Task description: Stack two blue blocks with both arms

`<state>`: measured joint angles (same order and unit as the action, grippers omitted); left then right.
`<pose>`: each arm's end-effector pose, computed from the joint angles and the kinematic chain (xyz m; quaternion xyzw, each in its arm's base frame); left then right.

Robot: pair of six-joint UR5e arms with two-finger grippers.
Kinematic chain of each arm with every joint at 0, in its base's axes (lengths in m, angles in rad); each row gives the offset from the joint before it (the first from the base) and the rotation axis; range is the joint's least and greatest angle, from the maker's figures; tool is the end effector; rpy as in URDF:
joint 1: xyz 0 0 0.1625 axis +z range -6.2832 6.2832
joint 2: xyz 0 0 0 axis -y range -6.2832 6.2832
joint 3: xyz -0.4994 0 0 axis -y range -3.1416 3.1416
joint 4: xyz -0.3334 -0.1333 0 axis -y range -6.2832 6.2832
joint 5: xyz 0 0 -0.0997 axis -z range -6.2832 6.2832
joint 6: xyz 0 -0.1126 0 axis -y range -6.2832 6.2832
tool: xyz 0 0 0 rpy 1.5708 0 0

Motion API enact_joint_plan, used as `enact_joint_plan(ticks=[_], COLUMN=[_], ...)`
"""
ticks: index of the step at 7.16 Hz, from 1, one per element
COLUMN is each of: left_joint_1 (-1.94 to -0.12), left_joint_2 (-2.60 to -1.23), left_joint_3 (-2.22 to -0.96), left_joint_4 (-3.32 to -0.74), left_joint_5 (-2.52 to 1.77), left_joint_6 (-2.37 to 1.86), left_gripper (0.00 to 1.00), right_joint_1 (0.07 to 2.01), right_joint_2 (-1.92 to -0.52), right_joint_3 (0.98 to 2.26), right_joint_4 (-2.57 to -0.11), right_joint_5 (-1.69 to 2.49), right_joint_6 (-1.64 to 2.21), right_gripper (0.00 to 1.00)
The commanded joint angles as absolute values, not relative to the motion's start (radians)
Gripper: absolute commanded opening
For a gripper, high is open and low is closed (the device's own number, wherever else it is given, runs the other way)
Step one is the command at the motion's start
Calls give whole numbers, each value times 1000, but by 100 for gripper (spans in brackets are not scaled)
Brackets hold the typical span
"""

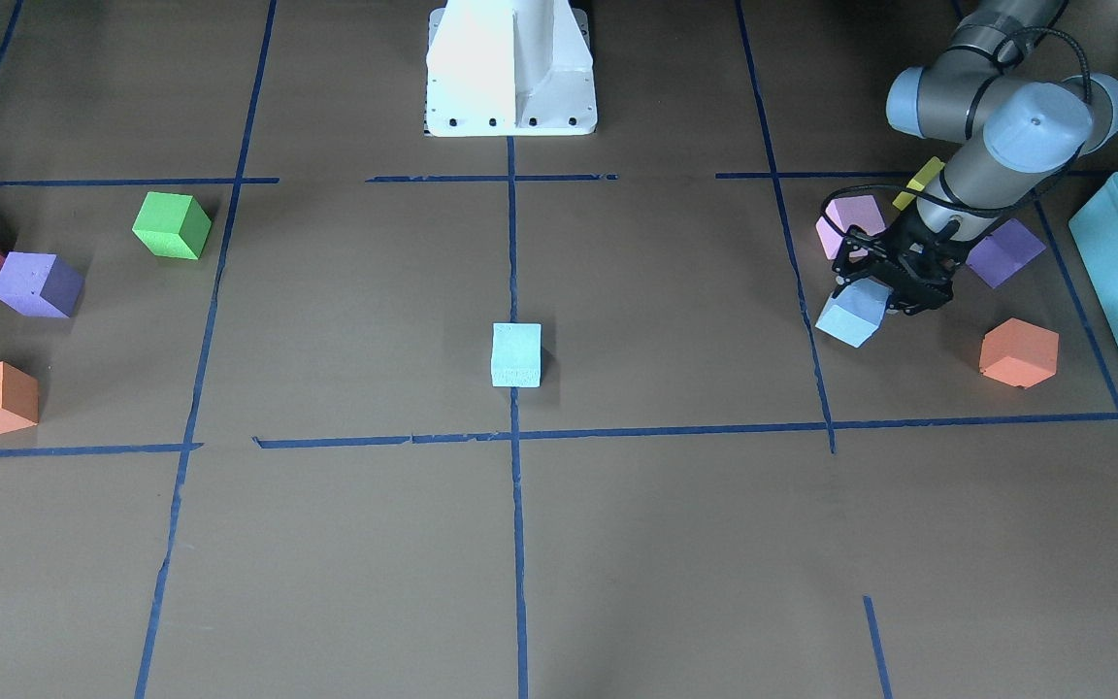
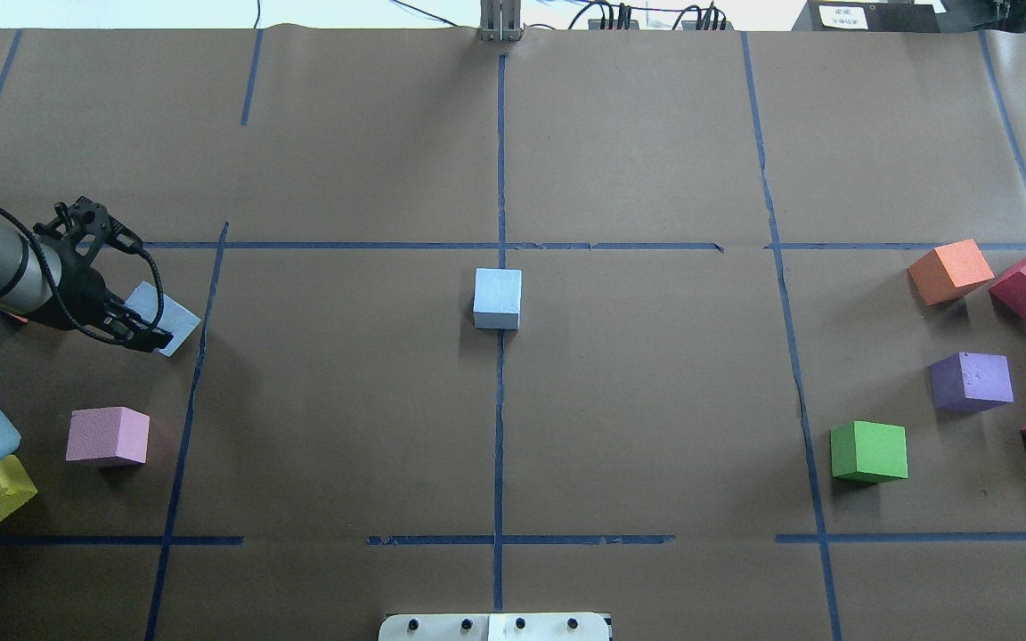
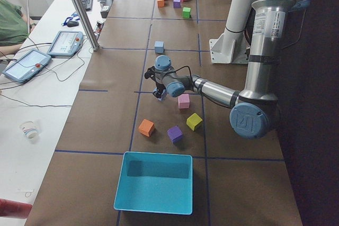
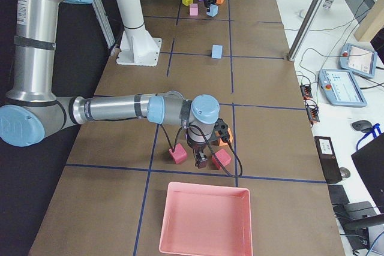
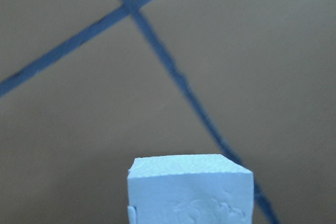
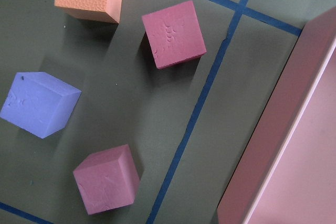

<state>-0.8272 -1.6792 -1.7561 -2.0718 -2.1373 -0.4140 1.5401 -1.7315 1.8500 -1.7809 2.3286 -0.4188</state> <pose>0.2921 -0.4253 0.5578 0.1701 0.4190 0.2519 0.8556 0.0454 -0.3445 0.7066 0.0295 -0.3708 -0.1903 0.9085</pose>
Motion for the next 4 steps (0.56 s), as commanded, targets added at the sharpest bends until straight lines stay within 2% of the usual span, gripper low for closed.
enact_joint_plan(ticks=[1, 2, 4], left_joint_1=[-825, -778, -663], left_joint_2=[-1902, -2062, -2290], left_joint_3=[-1876, -1856, -1704], left_joint_4=[-1665, -1503, -1485], left_joint_5=[-2116, -2067, -1981], left_joint_6=[-498, -593, -841], left_gripper=[38, 39, 41], right_joint_1=[1540, 1540, 1540], right_joint_2=[-1730, -1730, -1730], right_joint_3=[1850, 1850, 1848], right_joint_4=[-1781, -1781, -1781], right_joint_5=[2329, 2329, 2329], right_joint_6=[-419, -417, -417], right_gripper=[100, 100, 100])
